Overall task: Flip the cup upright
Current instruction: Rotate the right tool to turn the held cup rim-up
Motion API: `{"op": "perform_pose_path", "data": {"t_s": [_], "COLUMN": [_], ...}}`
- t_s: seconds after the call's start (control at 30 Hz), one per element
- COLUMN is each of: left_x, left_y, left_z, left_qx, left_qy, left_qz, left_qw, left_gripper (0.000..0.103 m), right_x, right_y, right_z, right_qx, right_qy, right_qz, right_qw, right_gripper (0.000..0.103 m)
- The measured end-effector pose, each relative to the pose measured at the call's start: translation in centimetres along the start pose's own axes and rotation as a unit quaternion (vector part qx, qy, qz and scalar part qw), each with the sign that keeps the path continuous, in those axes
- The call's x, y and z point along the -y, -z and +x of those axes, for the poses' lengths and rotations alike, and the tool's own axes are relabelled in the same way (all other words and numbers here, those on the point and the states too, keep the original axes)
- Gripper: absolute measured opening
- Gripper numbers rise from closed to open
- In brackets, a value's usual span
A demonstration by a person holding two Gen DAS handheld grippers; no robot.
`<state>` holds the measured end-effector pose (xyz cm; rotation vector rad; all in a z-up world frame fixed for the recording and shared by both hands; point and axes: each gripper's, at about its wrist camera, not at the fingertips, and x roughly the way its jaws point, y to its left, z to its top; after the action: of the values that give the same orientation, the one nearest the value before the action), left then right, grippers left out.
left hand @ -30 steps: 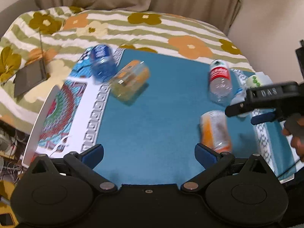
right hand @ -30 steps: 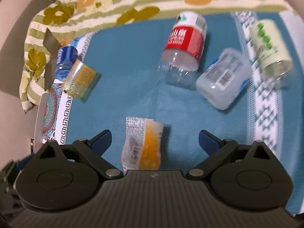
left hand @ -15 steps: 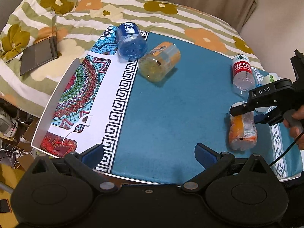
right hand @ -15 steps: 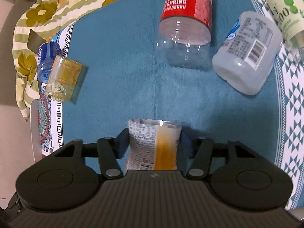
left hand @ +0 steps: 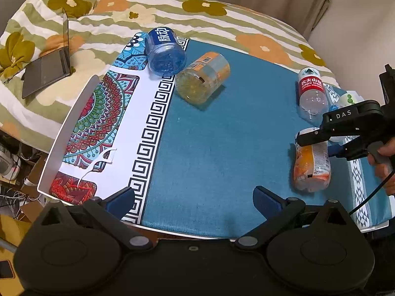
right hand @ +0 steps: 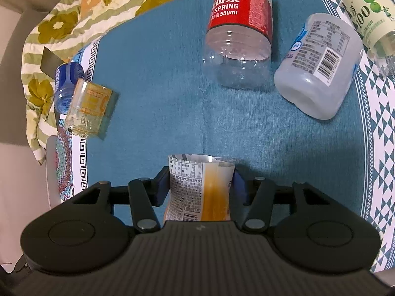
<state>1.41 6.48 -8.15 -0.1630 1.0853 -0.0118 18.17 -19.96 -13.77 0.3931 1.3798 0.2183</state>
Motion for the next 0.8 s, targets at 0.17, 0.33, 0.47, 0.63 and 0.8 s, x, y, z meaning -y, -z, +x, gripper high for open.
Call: {"op": "perform_pose_path", "data": {"t_s": [0.17,0.33,0.47,0.63,0.8], "left_x": [0.0,-0.1,-0.1,-0.3,-0.7], "left_y": [0.0,-0.2,-0.5,-0.3,0.4], "left_z": [-0.2,-0.3,0.2,1.2,2.0], "left_qx": [0.0,0.004,-0.001,-0.012,-0.025], "left_qy": [0.0,0.001,-0.001,-0.007,-0.012], "left_qz": [0.006,0.014,0.028,0.05,0.08], "left_qw": [1.0,0.9999,0.9996,0.9987,0.9964], "left_gripper": [0.103,0.103,0.103,0.103,0.103], "right_x": [-0.3,-1.9,-2.9,-4.0,-3.7], "right_y": [0.1,1.1,3.6,5.8,6.4], "right_z": [-1.6,-4.7,-5.3,-2.5,-0.6], "right_qx": [0.026,0.136,0.289,0.394,0.4], "right_qy": [-0.016,-0.016,0.01,0.059,0.063], "right_qz": [0.003,-0.019,-0.041,-0.078,-0.067], "right_qw": [1.0,0.99,0.956,0.914,0.912], "right_gripper": [0.068,0.069,0.07,0.07,0.069]}}
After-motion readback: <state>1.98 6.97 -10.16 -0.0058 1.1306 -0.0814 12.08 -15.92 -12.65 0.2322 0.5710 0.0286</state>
